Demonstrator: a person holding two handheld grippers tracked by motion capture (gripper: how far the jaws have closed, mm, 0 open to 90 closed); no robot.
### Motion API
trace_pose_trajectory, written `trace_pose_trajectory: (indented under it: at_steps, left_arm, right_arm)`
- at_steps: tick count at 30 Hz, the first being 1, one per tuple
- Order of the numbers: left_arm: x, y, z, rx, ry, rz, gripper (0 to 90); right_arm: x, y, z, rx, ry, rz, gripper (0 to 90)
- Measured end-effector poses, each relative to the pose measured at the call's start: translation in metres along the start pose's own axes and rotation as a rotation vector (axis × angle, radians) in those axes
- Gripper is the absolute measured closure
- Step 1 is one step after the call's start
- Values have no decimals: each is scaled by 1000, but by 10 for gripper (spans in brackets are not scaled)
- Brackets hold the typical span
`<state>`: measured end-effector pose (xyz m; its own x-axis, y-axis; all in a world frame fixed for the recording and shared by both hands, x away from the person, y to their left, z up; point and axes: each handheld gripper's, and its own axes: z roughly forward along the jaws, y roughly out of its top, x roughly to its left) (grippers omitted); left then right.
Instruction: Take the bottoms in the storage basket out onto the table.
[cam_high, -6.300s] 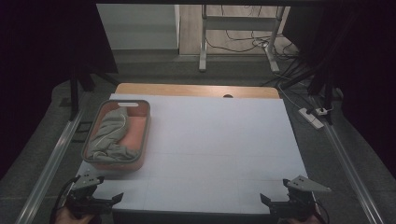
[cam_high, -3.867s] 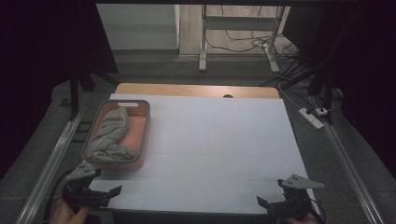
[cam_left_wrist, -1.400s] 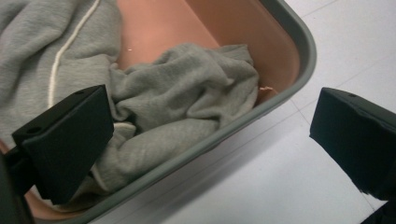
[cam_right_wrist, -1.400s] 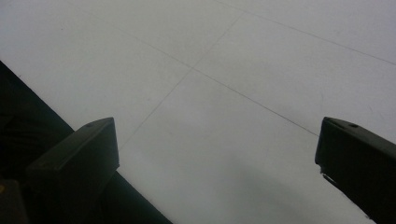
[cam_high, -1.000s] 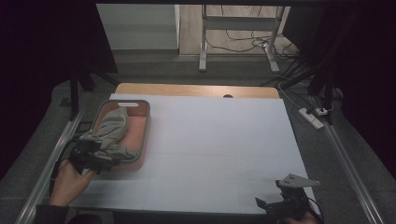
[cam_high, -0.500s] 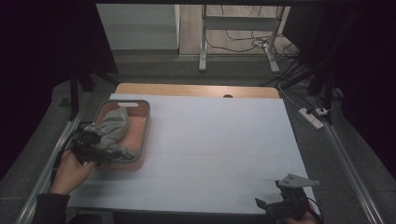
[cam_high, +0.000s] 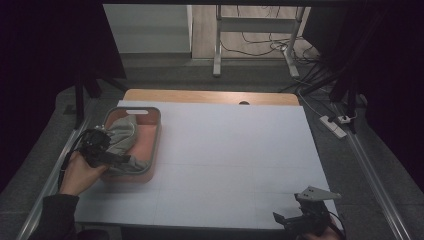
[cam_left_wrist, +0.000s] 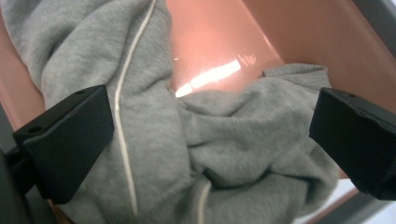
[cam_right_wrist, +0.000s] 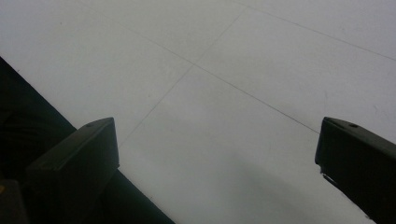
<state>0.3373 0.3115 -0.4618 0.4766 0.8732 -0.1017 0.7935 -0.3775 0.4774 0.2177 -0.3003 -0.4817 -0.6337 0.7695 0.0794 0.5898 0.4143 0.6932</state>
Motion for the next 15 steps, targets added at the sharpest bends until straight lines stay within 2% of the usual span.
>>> trace_pose_trajectory:
  at_steps: [2,7,12,15]
  left_arm:
    - [3,2,2,6,-3,7,6]
    - [8,7,12,60,-12,14,0]
    - [9,6,17,89,-15,12,0]
    - [9,3,23,120,-6,32,0]
  right_arm:
    - [0,0,0,0,0,-1,0]
    - [1,0,0,4,-4,-3,0]
    - [1,0,1,5,-3,-4,0]
    - [1,0,1,8,-4,-9,0]
